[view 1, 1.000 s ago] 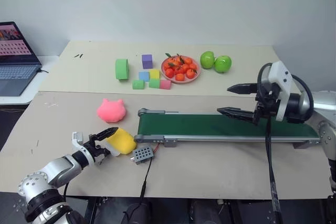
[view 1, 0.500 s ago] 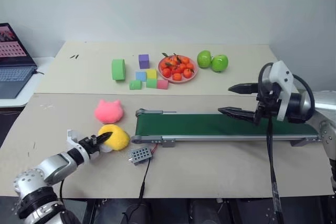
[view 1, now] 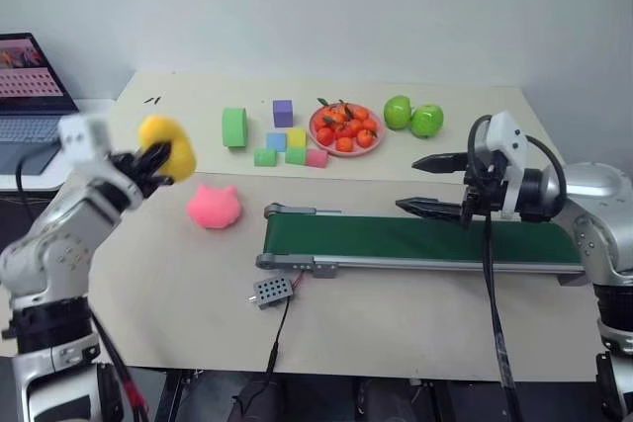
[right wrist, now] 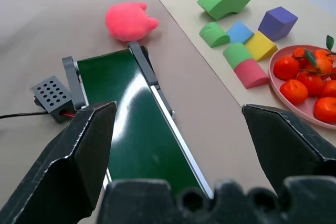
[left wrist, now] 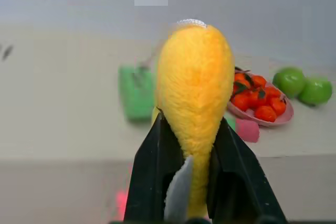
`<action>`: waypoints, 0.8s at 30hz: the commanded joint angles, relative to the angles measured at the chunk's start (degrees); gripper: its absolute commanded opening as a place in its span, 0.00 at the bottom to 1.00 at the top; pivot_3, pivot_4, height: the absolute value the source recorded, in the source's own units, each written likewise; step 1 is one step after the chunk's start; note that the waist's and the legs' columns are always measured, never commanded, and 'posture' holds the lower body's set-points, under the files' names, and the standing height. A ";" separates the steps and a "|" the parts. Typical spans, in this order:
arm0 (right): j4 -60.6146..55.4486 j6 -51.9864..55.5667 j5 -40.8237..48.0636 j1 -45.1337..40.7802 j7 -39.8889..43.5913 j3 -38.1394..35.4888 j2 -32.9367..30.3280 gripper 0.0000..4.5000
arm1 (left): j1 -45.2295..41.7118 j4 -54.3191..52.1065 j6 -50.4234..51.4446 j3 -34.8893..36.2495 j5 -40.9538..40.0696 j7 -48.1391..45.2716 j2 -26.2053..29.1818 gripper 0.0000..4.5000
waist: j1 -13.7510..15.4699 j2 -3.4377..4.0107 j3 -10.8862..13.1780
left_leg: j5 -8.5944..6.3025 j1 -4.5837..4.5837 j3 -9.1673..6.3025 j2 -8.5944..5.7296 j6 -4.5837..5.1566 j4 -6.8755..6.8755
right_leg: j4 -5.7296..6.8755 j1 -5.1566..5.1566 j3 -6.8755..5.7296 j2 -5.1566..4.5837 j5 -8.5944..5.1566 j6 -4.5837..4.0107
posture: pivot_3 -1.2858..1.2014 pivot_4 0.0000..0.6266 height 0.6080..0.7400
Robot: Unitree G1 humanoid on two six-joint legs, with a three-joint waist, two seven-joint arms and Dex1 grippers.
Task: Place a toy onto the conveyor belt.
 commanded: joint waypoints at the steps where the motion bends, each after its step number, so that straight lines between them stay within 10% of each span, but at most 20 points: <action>1: -0.57 -1.71 -0.37 -1.15 0.40 -0.73 -0.06 1.00 | -6.20 -4.48 -6.66 -10.82 11.21 -4.82 3.09 0.11 | -0.42 0.00 0.00 | -0.02 0.01 0.03 0.01 0.04 -0.02 | 0.00 -0.01 0.01 0.00 0.00 0.01 | 0.52 0.24 0.99; 12: -2.47 -1.02 -0.07 1.26 -0.94 -3.10 -0.83 1.00 | -7.23 2.90 -63.09 -34.21 52.56 -14.37 10.86 0.11 | -1.25 0.08 0.02 | -0.18 -0.11 0.12 0.06 0.32 -0.18 | -0.46 -0.07 -0.01 0.06 0.01 0.05 | 0.52 0.24 0.99; 24: -5.75 0.52 1.15 4.16 -3.55 -5.51 -1.35 1.00 | -4.68 15.78 -80.74 -37.24 64.88 -10.19 6.43 0.11 | -0.64 0.08 0.03 | -0.21 -0.25 0.09 0.05 0.39 -0.05 | -0.49 -0.07 -0.07 0.05 0.07 0.18 | 0.52 0.24 0.99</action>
